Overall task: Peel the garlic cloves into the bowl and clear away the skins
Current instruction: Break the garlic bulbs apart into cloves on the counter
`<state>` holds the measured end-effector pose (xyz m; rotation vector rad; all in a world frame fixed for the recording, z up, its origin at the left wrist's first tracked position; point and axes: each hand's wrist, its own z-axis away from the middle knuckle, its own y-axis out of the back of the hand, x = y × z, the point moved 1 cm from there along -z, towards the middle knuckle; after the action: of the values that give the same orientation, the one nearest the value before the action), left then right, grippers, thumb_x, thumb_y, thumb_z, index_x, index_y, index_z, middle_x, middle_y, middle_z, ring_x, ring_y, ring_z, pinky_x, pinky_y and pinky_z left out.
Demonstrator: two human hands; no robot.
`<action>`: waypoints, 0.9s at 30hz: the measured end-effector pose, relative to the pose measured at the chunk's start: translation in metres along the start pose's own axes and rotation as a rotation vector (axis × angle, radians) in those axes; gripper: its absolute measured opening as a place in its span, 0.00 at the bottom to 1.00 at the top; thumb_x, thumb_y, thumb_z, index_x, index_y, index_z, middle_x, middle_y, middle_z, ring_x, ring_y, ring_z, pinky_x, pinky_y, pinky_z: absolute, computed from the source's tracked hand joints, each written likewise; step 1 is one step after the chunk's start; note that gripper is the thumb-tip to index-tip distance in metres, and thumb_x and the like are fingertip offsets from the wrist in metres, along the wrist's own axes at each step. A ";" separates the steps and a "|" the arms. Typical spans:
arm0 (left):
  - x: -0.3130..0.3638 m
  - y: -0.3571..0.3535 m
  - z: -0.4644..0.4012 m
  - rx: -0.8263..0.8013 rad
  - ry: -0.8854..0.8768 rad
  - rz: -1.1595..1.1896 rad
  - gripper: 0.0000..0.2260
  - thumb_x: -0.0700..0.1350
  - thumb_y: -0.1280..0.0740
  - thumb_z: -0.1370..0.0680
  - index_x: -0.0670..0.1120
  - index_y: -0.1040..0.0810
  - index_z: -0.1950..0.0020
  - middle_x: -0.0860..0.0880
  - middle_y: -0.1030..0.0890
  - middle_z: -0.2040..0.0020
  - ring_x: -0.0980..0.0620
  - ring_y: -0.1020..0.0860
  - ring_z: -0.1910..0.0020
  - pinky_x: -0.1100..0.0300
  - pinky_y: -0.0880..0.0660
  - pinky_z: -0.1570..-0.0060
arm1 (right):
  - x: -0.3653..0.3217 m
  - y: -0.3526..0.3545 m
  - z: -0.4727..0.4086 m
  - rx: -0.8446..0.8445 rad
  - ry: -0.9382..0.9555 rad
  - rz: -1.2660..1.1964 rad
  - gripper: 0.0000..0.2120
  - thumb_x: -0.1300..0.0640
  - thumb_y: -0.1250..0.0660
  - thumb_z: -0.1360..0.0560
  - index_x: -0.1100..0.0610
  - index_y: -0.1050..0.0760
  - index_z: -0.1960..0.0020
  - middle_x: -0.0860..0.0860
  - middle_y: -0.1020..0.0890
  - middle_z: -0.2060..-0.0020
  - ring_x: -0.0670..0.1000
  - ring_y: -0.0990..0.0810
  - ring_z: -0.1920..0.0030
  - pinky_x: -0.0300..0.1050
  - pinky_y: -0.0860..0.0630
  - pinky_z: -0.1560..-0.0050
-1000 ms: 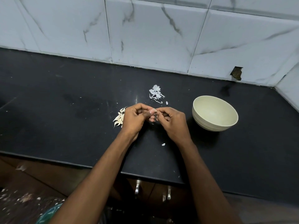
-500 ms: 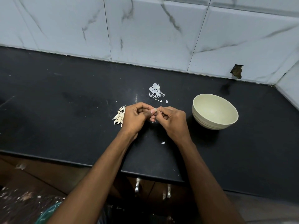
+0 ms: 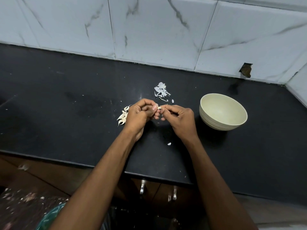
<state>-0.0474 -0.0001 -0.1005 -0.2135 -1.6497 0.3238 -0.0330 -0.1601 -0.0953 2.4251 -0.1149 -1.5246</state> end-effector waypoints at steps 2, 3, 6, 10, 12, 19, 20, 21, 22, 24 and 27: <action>-0.001 0.000 0.000 0.007 -0.010 -0.042 0.07 0.30 0.33 0.20 0.40 0.22 0.54 0.45 0.17 0.64 0.52 0.22 0.67 0.61 0.24 0.63 | 0.001 -0.002 0.000 -0.006 0.001 0.025 0.07 0.64 0.29 0.20 0.62 0.13 0.46 0.54 0.12 0.54 0.51 0.13 0.57 0.40 0.19 0.55; -0.001 -0.001 0.000 0.013 -0.015 -0.062 0.07 0.30 0.33 0.20 0.40 0.22 0.55 0.45 0.17 0.64 0.52 0.22 0.67 0.62 0.24 0.64 | 0.002 -0.002 0.001 -0.005 0.001 0.042 0.07 0.64 0.29 0.21 0.62 0.13 0.46 0.54 0.12 0.54 0.53 0.13 0.58 0.40 0.19 0.55; -0.002 -0.002 0.001 0.025 -0.030 -0.079 0.06 0.30 0.32 0.20 0.40 0.22 0.54 0.44 0.18 0.64 0.51 0.22 0.67 0.61 0.24 0.64 | 0.003 -0.002 0.001 0.017 -0.002 0.066 0.07 0.64 0.29 0.22 0.60 0.13 0.47 0.53 0.12 0.56 0.55 0.13 0.58 0.43 0.18 0.55; -0.003 -0.003 0.001 0.035 -0.025 -0.033 0.06 0.31 0.33 0.19 0.40 0.23 0.52 0.42 0.17 0.62 0.49 0.21 0.64 0.58 0.22 0.62 | 0.003 -0.003 0.000 0.053 -0.017 0.050 0.06 0.61 0.27 0.22 0.58 0.12 0.47 0.51 0.12 0.56 0.51 0.12 0.57 0.52 0.15 0.51; -0.003 -0.004 0.000 0.043 -0.021 -0.003 0.06 0.32 0.35 0.18 0.40 0.24 0.52 0.42 0.17 0.62 0.49 0.21 0.64 0.58 0.23 0.62 | 0.001 -0.003 0.000 0.063 -0.021 0.041 0.06 0.63 0.28 0.22 0.59 0.12 0.47 0.50 0.12 0.57 0.48 0.12 0.57 0.47 0.15 0.52; -0.002 -0.003 0.003 0.167 -0.107 -0.155 0.02 0.37 0.28 0.20 0.41 0.19 0.53 0.44 0.18 0.61 0.50 0.22 0.66 0.56 0.23 0.62 | 0.005 0.003 0.000 0.196 -0.073 0.029 0.07 0.63 0.27 0.22 0.62 0.13 0.45 0.53 0.12 0.59 0.46 0.15 0.62 0.37 0.19 0.58; -0.002 -0.004 0.005 0.177 -0.162 -0.257 0.02 0.38 0.27 0.21 0.42 0.18 0.53 0.47 0.17 0.61 0.50 0.20 0.65 0.55 0.22 0.61 | 0.005 0.004 0.000 0.196 -0.074 0.031 0.07 0.63 0.27 0.22 0.62 0.13 0.45 0.53 0.12 0.60 0.46 0.15 0.62 0.36 0.19 0.59; -0.001 -0.005 0.007 0.194 -0.240 -0.376 0.02 0.40 0.27 0.21 0.44 0.17 0.53 0.49 0.17 0.59 0.50 0.19 0.63 0.55 0.21 0.60 | 0.004 0.003 0.001 0.195 -0.077 0.040 0.07 0.63 0.26 0.22 0.62 0.13 0.46 0.52 0.12 0.60 0.47 0.14 0.62 0.36 0.20 0.59; 0.001 -0.005 0.009 0.222 -0.341 -0.511 0.02 0.40 0.27 0.21 0.45 0.17 0.54 0.50 0.17 0.58 0.50 0.19 0.60 0.56 0.22 0.58 | 0.004 0.003 0.001 0.193 -0.082 0.049 0.07 0.63 0.26 0.22 0.61 0.13 0.46 0.51 0.12 0.61 0.47 0.14 0.62 0.35 0.20 0.59; 0.005 -0.002 0.015 0.337 -0.563 -0.806 0.02 0.39 0.28 0.21 0.45 0.16 0.53 0.50 0.19 0.55 0.49 0.22 0.55 0.58 0.26 0.53 | 0.004 0.003 0.002 0.190 -0.093 0.063 0.06 0.63 0.25 0.23 0.60 0.12 0.46 0.49 0.13 0.63 0.45 0.14 0.63 0.36 0.19 0.59; 0.010 0.014 0.022 0.624 -0.617 -1.112 0.02 0.41 0.27 0.22 0.47 0.16 0.52 0.50 0.21 0.50 0.45 0.28 0.46 0.52 0.36 0.47 | 0.004 0.004 0.003 0.181 -0.108 0.069 0.06 0.62 0.25 0.23 0.58 0.12 0.47 0.46 0.14 0.66 0.45 0.14 0.64 0.34 0.21 0.59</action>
<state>-0.0709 0.0143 -0.0980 1.3461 -1.8976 0.0169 -0.0338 -0.1649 -0.0986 2.4442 -0.3686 -1.6797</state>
